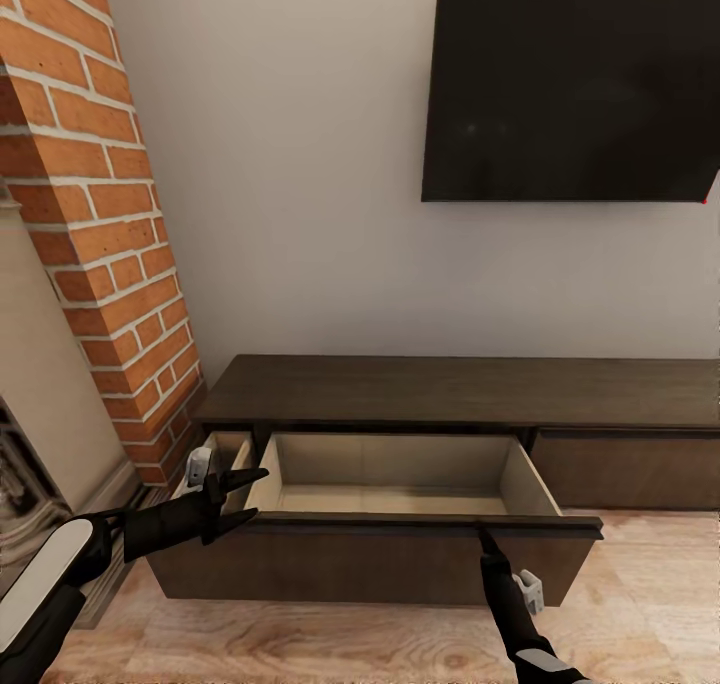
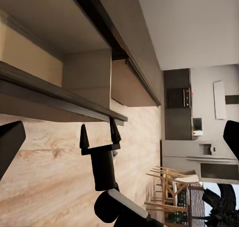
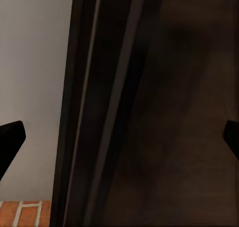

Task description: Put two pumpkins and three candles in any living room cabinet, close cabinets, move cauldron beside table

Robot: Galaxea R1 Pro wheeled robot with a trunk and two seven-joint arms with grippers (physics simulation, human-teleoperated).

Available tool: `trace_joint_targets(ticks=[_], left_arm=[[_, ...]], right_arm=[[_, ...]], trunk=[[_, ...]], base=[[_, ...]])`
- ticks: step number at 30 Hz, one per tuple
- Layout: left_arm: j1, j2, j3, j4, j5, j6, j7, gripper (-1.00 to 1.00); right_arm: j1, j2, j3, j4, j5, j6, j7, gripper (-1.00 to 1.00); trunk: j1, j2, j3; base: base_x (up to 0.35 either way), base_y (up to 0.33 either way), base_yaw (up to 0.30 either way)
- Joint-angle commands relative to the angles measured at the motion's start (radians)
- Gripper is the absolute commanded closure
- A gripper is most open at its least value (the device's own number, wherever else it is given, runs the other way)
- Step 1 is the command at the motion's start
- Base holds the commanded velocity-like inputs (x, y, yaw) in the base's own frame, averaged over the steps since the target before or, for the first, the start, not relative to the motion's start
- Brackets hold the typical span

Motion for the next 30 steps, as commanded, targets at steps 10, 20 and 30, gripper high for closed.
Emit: trace_joint_targets(ticks=[10, 20, 30], left_arm=[[-0.001, 0.001, -0.001, 0.000, 0.011, 0.001, 0.010, -1.00], [-0.001, 0.001, -0.001, -0.001, 0.011, 0.001, 0.010, -1.00], [-0.001, 0.007, 0.001, 0.000, 0.011, 0.001, 0.010, -1.00]], right_arm=[[-0.001, 0.005, 0.013, 0.003, 0.001, -0.009, -0.002, -1.00], [-0.001, 0.007, 0.020, -0.005, 0.193, -0.006, -0.034, -1.00], [-0.001, 0.008, 0.022, -0.008, 0.337, 0.097, -0.053, -1.00]], trunk=[[0.000, 0.000, -0.001], [0.000, 0.000, -0.001], [0.000, 0.000, -0.001]], base=[[-0.155, 0.000, 0.000], [-0.167, 0.000, 0.000], [-0.063, 0.000, 0.000]])
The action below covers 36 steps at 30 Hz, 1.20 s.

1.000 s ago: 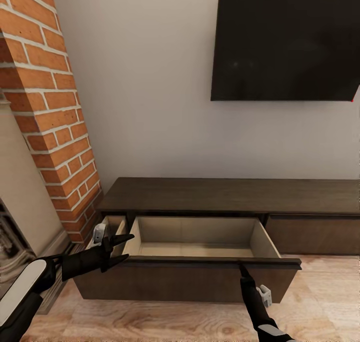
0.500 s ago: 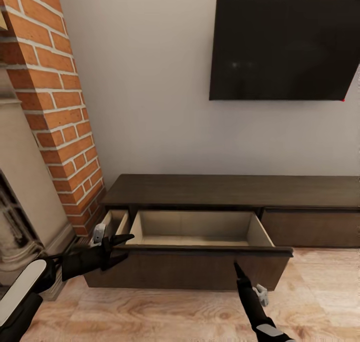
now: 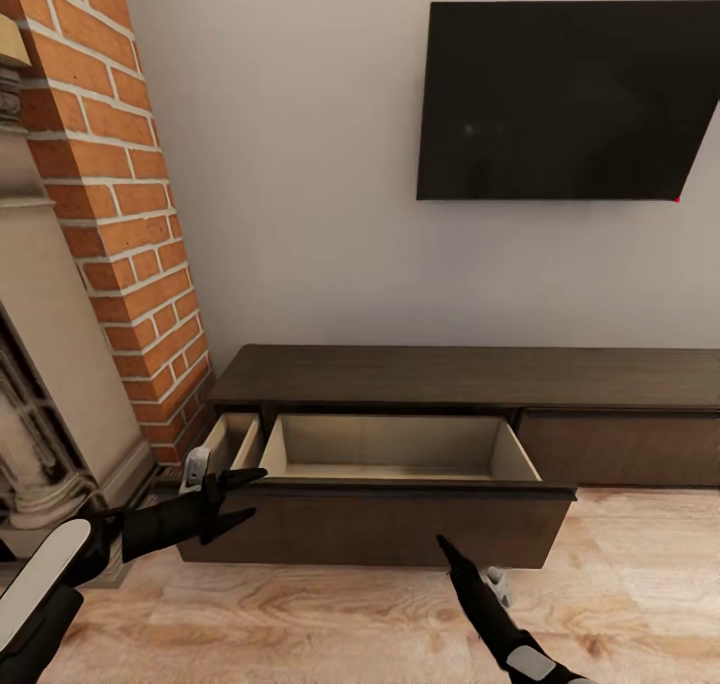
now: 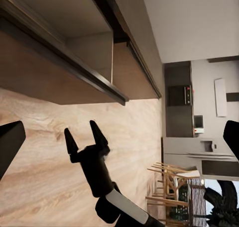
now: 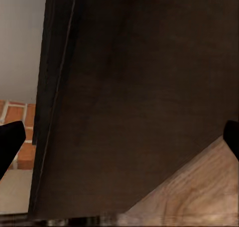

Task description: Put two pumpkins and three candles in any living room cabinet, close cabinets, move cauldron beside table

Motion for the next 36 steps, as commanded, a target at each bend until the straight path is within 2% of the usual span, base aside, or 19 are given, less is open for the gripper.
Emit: trace_joint_targets(ticks=[1, 3, 5, 10, 14, 17, 20, 23, 25, 36], left_arm=[[-0.001, 0.002, -0.001, -0.001, 0.011, 0.001, 0.010, -1.00], [-0.001, 0.003, 0.003, -0.001, 0.012, 0.001, 0.010, -1.00], [-0.001, 0.003, 0.006, -0.002, 0.012, 0.001, 0.010, -1.00], [-0.001, 0.004, 0.009, -0.002, 0.012, 0.001, 0.010, -1.00], [-0.001, 0.008, 0.012, -0.001, 0.012, 0.001, 0.011, -1.00], [-0.001, 0.023, 0.012, -0.001, 0.013, 0.001, 0.011, -1.00], [-0.001, 0.038, 0.012, 0.001, 0.014, 0.000, 0.011, -1.00], [-0.001, 0.043, 0.013, 0.004, 0.015, 0.001, 0.011, -1.00], [-0.001, 0.044, 0.013, 0.005, 0.015, 0.001, 0.011, -1.00], [-0.001, 0.045, 0.013, 0.008, 0.015, 0.001, 0.011, -1.00]], right_arm=[[-0.001, 0.000, 0.007, 0.003, 0.008, 0.036, -0.008, -1.00], [-0.001, -0.004, 0.006, 0.002, 0.024, 0.114, -0.045, -1.00], [-0.001, -0.006, 0.006, 0.001, 0.029, 0.143, -0.064, -1.00], [-0.002, -0.007, 0.007, -0.001, 0.036, 0.163, -0.079, -1.00], [-0.003, -0.007, 0.026, -0.001, 0.075, 0.165, -0.117, -1.00], [-0.003, -0.007, 0.031, -0.002, 0.087, 0.167, -0.128, -1.00], [-0.003, -0.005, 0.041, -0.003, 0.106, 0.168, -0.133, -1.00], [-0.003, -0.002, 0.081, -0.003, 0.154, 0.168, -0.132, -1.00], [-0.003, -0.001, 0.099, -0.004, 0.172, 0.166, -0.123, -1.00], [-0.003, 0.000, 0.114, -0.006, 0.227, 0.152, -0.112, -1.00]], trunk=[[0.000, 0.000, -0.001], [0.000, 0.000, -0.001], [0.000, 0.000, -0.001], [-0.001, 0.000, 0.007], [-0.003, 0.001, 0.022], [-0.004, 0.002, 0.034], [-0.016, 0.023, 0.043], [-0.027, 0.044, 0.053], [-0.035, 0.058, 0.059], [-0.077, 0.135, 0.093]], base=[[-0.004, 0.000, 0.000], [-0.002, 0.000, 0.000], [0.000, 0.000, 0.000], [0.000, 0.000, 0.000], [0.000, 0.000, 0.000], [0.000, 0.000, 0.000], [0.000, 0.000, 0.000], [0.000, 0.000, 0.000], [0.000, 0.000, 0.000], [0.000, 0.000, 0.000]])
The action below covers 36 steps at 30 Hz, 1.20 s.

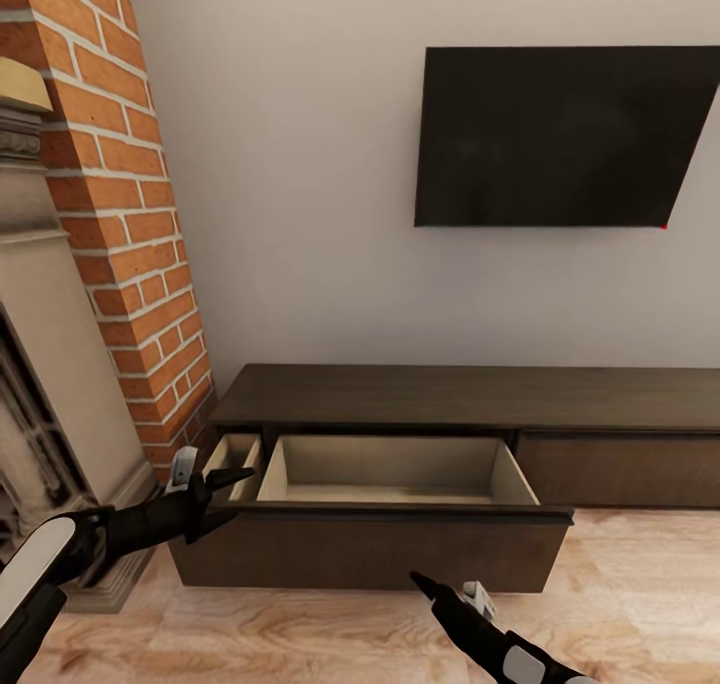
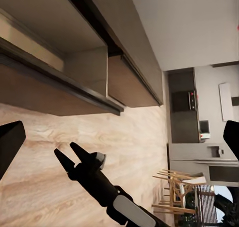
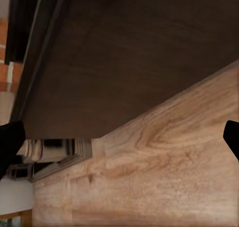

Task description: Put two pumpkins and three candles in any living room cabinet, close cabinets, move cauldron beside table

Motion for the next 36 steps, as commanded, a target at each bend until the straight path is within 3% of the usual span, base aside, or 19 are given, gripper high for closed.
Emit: trace_joint_targets(ticks=[1, 11, 17, 20, 28, 36], left_arm=[[-0.001, 0.000, -0.001, 0.000, 0.010, 0.001, 0.010, -1.00], [-0.001, -0.001, -0.001, -0.001, 0.009, 0.000, 0.010, -1.00], [-0.001, -0.001, -0.001, 0.000, 0.009, 0.000, 0.010, -1.00], [-0.001, -0.001, -0.002, -0.001, 0.009, 0.000, 0.010, -1.00], [-0.001, -0.001, -0.002, -0.001, 0.008, 0.000, 0.010, -1.00], [-0.001, 0.000, -0.001, 0.002, 0.008, 0.000, 0.010, -1.00]], right_arm=[[-0.001, 0.000, 0.005, 0.002, -0.008, 0.009, 0.005, -1.00], [-0.001, 0.000, 0.014, 0.002, -0.007, -0.039, 0.032, -1.00], [-0.001, 0.000, 0.015, 0.002, -0.006, -0.052, 0.163, -1.00], [-0.001, 0.000, 0.015, 0.002, -0.006, -0.072, 0.182, -1.00], [-0.001, 0.000, 0.019, 0.002, -0.005, -0.088, 0.187, -1.00], [-0.001, 0.000, 0.059, 0.002, -0.006, -0.093, 0.194, -1.00]], trunk=[[-0.004, 0.007, 0.002], [-0.042, 0.077, 0.034], [-0.065, 0.119, 0.052], [-0.077, 0.140, 0.062], [-0.108, 0.196, 0.087], [-0.138, 0.252, 0.112]], base=[[0.000, 0.000, 0.000], [0.000, 0.000, 0.000], [0.000, 0.000, 0.000], [0.000, 0.000, 0.000], [0.000, 0.000, 0.000], [0.000, 0.000, 0.000]])
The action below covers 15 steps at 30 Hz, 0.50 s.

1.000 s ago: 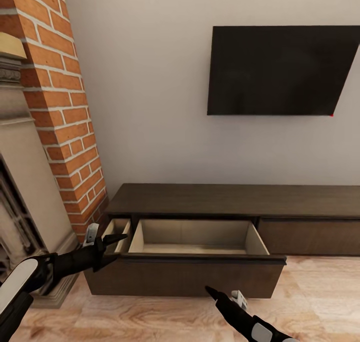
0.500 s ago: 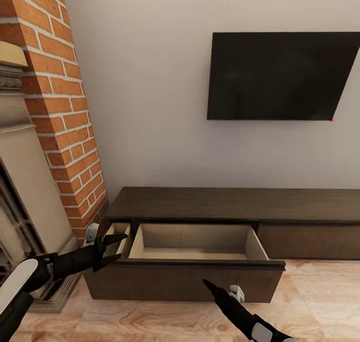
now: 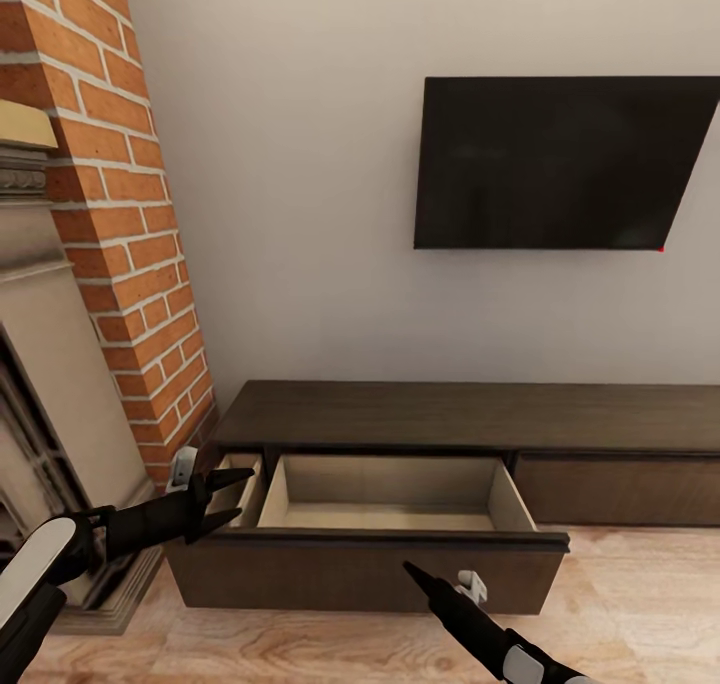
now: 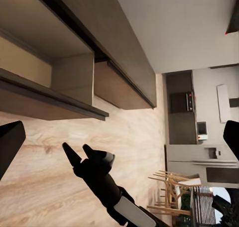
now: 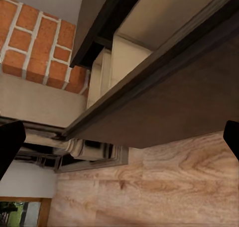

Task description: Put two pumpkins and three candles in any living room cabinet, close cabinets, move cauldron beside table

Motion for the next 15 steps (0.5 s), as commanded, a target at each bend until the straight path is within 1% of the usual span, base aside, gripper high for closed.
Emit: trace_joint_targets(ticks=[1, 11, 15], left_arm=[[-0.001, 0.001, -0.001, 0.000, 0.010, 0.001, 0.010, -1.00], [-0.001, 0.001, 0.001, 0.003, 0.007, -0.003, 0.022, -1.00], [-0.001, 0.001, 0.001, 0.003, 0.009, -0.003, 0.022, -1.00]], right_arm=[[-0.001, 0.000, 0.009, 0.002, -0.008, 0.000, 0.005, -1.00], [-0.001, 0.000, 0.012, 0.002, -0.008, -0.005, 0.004, -1.00], [-0.001, 0.000, 0.012, 0.002, -0.008, -0.005, 0.005, -1.00]], trunk=[[-0.004, 0.007, 0.002], [-0.042, 0.077, 0.034], [-0.058, 0.105, 0.046]], base=[[0.000, 0.000, 0.000], [-0.006, 0.000, 0.000], [-0.216, 0.000, 0.000]])
